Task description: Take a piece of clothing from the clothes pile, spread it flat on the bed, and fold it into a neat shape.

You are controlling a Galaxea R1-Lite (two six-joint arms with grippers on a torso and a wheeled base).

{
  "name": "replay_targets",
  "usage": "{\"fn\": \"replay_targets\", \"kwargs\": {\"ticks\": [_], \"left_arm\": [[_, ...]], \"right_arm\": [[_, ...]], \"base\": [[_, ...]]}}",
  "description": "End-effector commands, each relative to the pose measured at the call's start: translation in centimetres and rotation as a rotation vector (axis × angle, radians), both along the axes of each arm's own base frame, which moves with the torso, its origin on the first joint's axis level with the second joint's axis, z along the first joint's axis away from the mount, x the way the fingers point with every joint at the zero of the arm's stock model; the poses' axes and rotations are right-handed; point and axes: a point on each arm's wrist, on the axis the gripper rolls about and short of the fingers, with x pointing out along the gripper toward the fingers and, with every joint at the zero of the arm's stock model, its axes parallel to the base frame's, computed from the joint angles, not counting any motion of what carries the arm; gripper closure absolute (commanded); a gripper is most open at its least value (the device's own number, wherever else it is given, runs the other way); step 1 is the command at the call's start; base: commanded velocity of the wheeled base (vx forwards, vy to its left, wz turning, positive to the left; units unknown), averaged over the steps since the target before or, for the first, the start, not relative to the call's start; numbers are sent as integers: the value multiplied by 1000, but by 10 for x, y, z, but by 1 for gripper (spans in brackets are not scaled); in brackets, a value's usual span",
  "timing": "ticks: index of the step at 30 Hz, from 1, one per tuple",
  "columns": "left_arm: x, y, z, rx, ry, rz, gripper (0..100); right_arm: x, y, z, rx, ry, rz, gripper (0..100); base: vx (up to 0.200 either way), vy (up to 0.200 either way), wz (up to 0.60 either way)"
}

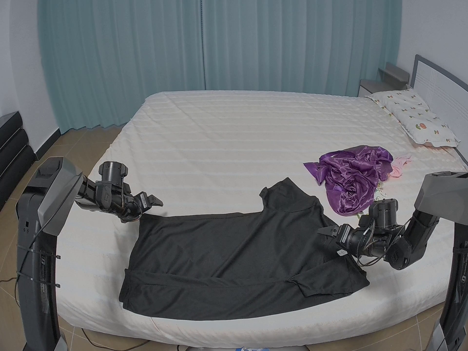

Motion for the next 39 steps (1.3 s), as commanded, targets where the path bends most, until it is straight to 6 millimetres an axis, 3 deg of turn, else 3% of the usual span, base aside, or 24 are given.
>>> {"fn": "replay_targets", "kwargs": {"ticks": [1,2,12,16,25,33,39], "left_arm": [[0,0,-5,0,10,0,0],[1,0,-6,1,10,3,100],[0,3,-7,65,18,72,100],[-1,4,-6,84,21,101,100],[-2,4,14,21,7,191,100],[-6,4,13,-4,28,203,100],[-7,5,11,-4,33,206,100]], "right_arm": [[4,2,3,-3,-20,8,0],[5,2,4,-5,-26,10,0],[18,4,10,-26,-57,25,0],[32,6,18,-45,-67,29,0],[83,19,10,-200,-125,11,0],[118,28,-15,-323,-157,27,0],[142,36,-12,-328,-214,17,0]], "base": [[0,0,0],[0,0,0],[0,0,0],[0,0,0],[0,0,0],[0,0,0],[0,0,0]]}}
